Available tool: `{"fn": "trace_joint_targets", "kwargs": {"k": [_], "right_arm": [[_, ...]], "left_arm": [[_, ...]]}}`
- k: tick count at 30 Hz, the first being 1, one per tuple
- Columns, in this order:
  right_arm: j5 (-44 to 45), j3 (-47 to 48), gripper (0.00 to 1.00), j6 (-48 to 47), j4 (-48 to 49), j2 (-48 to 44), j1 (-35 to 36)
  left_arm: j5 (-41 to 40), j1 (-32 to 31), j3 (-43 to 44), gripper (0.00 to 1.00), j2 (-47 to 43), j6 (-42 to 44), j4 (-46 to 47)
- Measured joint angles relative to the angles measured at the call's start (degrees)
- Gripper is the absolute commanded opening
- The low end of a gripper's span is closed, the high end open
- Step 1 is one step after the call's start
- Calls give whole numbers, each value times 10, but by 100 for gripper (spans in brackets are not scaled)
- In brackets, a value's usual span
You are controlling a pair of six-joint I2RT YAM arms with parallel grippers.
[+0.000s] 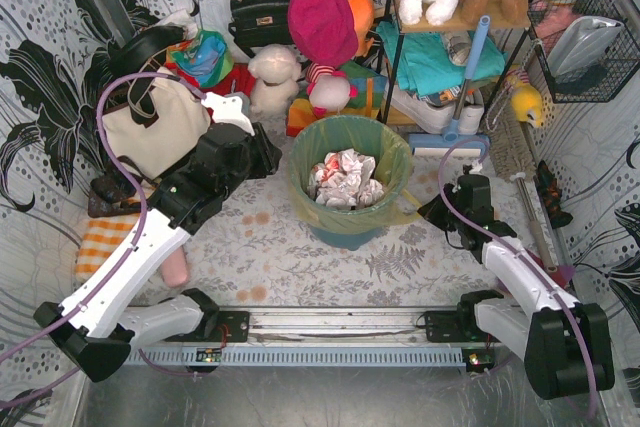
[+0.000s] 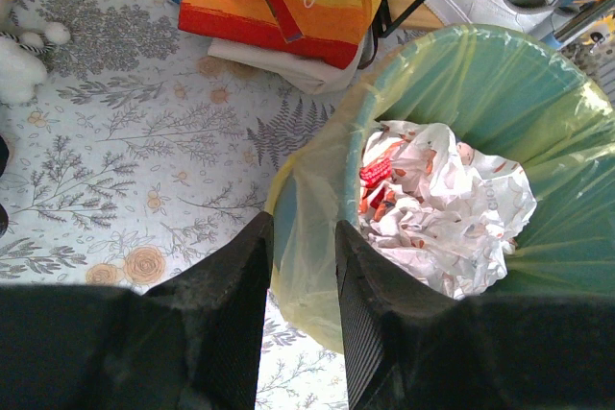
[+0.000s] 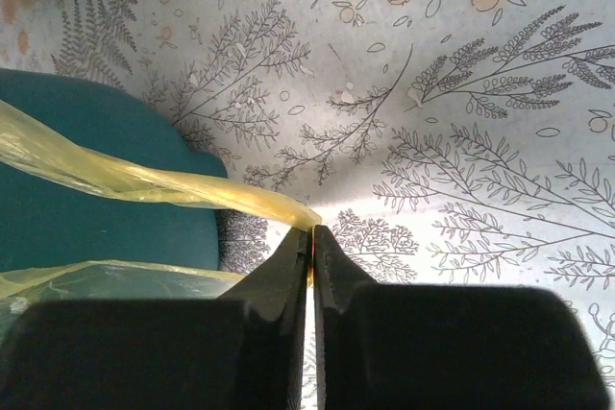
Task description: Tie the trash bag
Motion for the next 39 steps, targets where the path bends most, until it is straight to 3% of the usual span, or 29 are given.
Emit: {"fn": "trace_joint_targets", "kwargs": {"k": [3, 5, 15, 26, 31, 39], "right_arm": [[-1, 1, 35, -14, -11, 0, 0], [-9, 2, 42, -21, -11, 7, 0], [-94, 15, 50, -22, 60, 113, 0], [-173, -12, 28, 19, 186, 184, 0], [-184, -28, 1, 33, 208, 195, 0], [-188, -31, 0, 42, 223, 195, 0]], "left_arm": [[-1, 0, -2, 43, 7, -1, 0], [-1, 0, -4, 43, 11, -3, 1], [-1, 0, -6, 44, 18, -6, 2], [-7, 0, -30, 44, 9, -12, 2], [-11, 0, -50, 44, 2, -21, 0], [-50, 3, -123, 44, -49, -66, -13]]}}
